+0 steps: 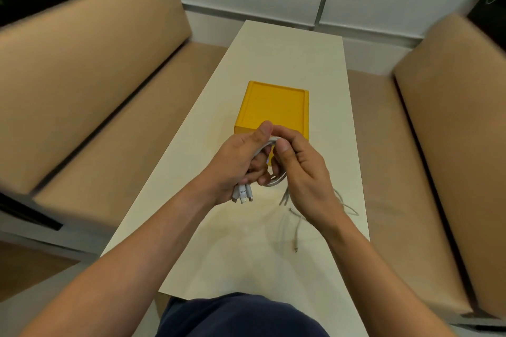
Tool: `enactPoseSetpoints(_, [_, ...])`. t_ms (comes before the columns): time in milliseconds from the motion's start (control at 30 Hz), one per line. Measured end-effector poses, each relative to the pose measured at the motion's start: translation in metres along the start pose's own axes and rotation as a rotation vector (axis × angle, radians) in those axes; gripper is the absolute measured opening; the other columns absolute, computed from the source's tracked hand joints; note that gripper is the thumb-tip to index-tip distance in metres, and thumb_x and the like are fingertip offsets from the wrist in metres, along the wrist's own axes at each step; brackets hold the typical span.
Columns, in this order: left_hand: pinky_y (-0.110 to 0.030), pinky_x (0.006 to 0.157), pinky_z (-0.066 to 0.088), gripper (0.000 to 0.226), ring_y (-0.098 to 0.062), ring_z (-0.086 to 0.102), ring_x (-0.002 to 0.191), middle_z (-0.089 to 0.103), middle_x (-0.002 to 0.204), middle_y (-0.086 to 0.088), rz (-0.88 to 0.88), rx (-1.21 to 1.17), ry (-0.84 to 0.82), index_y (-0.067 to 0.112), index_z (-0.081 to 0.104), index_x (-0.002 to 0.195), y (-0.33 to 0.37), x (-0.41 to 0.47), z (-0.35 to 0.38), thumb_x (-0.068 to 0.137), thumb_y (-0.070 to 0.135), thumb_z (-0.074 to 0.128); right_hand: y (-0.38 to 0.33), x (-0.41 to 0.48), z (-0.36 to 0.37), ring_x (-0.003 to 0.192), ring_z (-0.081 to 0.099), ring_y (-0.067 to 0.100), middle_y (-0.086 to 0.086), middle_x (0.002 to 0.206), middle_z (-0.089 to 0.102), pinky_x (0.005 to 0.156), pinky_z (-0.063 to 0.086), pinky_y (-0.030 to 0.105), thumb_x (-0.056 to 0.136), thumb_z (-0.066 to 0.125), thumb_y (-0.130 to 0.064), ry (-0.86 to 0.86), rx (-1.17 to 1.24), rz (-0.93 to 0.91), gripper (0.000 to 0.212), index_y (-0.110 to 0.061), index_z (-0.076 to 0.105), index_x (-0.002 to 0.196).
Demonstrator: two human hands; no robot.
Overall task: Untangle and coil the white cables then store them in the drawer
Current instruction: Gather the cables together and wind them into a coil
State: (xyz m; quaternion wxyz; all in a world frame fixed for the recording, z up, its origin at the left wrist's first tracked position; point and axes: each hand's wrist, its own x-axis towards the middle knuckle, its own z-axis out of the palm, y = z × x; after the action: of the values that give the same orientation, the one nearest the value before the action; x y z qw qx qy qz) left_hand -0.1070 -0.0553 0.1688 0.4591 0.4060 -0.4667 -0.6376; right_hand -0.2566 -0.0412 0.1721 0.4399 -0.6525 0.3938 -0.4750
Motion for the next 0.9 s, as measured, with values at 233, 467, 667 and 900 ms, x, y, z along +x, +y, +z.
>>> enactPoseSetpoints(233, [-0.031,0.052,0.044,0.042,-0.011,0.025,0.034,0.028,0.049,0.000,0.002,0.030,-0.063,0.008,0.051,0.084,0.005,-0.001,-0.002,0.106,0.043,0.043,-0.003,0.006,0.000,0.066,0.058,0.007,-0.003,0.087,0.060,0.058,0.051,0.021,0.111,0.042,-0.016,0.004,-0.070,0.042,0.020,-0.014,0.060,0.121])
enactPoseSetpoints(467, [-0.035,0.069,0.044,0.042,-0.017,0.043,0.057,0.036,0.064,-0.005,0.043,-0.061,-0.146,0.012,0.067,0.120,-0.002,-0.004,-0.003,0.106,0.040,0.039,0.006,0.010,-0.008,0.083,0.063,0.013,-0.018,0.090,0.064,0.071,0.051,0.030,0.109,0.044,-0.013,-0.028,-0.210,-0.078,0.020,-0.024,0.061,0.113])
enactPoseSetpoints(667, [-0.031,0.070,0.048,0.056,-0.023,0.047,0.063,0.044,0.065,-0.006,0.140,-0.051,-0.184,-0.016,0.042,0.135,0.006,0.001,-0.008,0.107,0.033,0.036,-0.005,0.021,-0.013,0.081,0.064,0.008,-0.019,0.091,0.065,0.070,0.049,0.023,0.110,0.043,-0.010,-0.029,-0.095,-0.116,0.022,-0.025,0.061,0.111])
enactPoseSetpoints(900, [-0.036,0.071,0.059,0.025,-0.026,0.068,0.062,0.066,0.070,-0.012,-0.004,-0.079,-0.299,0.002,0.064,0.095,0.023,0.012,-0.022,0.100,0.023,0.050,0.003,0.024,-0.018,0.077,0.061,0.018,-0.009,0.084,0.065,0.072,0.046,0.033,0.110,0.043,-0.016,-0.088,-0.062,-0.138,0.017,-0.018,0.060,0.112])
